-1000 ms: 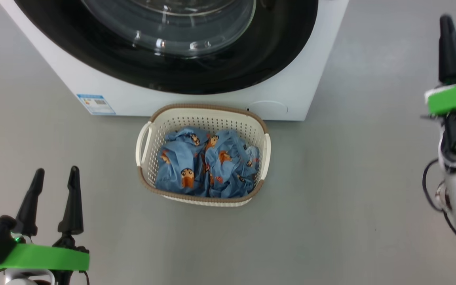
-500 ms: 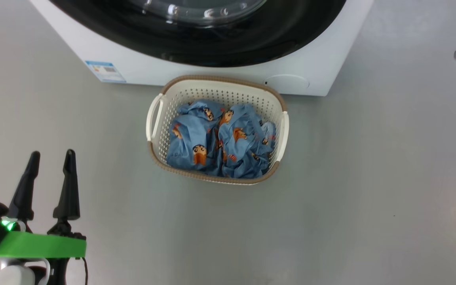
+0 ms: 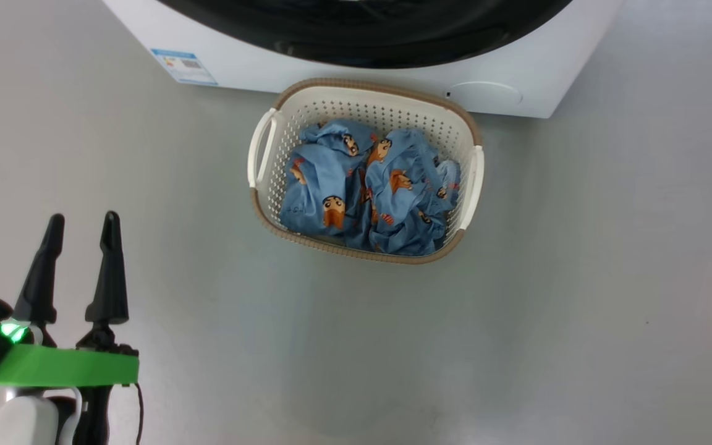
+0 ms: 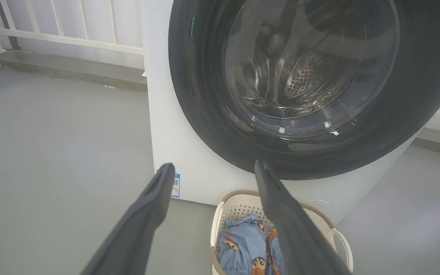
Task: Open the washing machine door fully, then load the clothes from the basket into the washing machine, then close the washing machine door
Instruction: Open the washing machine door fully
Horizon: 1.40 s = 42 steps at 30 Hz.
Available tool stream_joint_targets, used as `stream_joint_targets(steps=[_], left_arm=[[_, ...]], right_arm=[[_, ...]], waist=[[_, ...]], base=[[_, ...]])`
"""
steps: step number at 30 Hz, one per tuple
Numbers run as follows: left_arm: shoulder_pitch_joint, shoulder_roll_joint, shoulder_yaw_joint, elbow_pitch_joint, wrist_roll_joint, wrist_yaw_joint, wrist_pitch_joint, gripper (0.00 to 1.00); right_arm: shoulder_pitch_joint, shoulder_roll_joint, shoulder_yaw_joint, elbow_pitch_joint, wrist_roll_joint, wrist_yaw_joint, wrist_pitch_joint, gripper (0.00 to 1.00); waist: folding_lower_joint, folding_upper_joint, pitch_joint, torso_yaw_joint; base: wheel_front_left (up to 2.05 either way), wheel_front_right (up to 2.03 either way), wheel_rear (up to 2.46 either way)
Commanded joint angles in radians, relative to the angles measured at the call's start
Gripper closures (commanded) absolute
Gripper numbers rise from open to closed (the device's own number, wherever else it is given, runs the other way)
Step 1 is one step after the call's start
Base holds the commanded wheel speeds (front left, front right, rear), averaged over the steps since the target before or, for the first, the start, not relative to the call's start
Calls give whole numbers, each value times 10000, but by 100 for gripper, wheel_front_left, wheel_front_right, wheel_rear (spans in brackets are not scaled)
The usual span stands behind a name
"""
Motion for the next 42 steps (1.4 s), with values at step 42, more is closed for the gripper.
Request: stream_joint_targets(steps=[42], left_arm=[[-240, 7, 318, 134, -46, 6, -65, 0]], right_arm=[[-1025, 433, 654, 1467, -167, 46, 2523, 100]], waist=[[-1, 0, -117, 696]], base=[[0, 0, 0]])
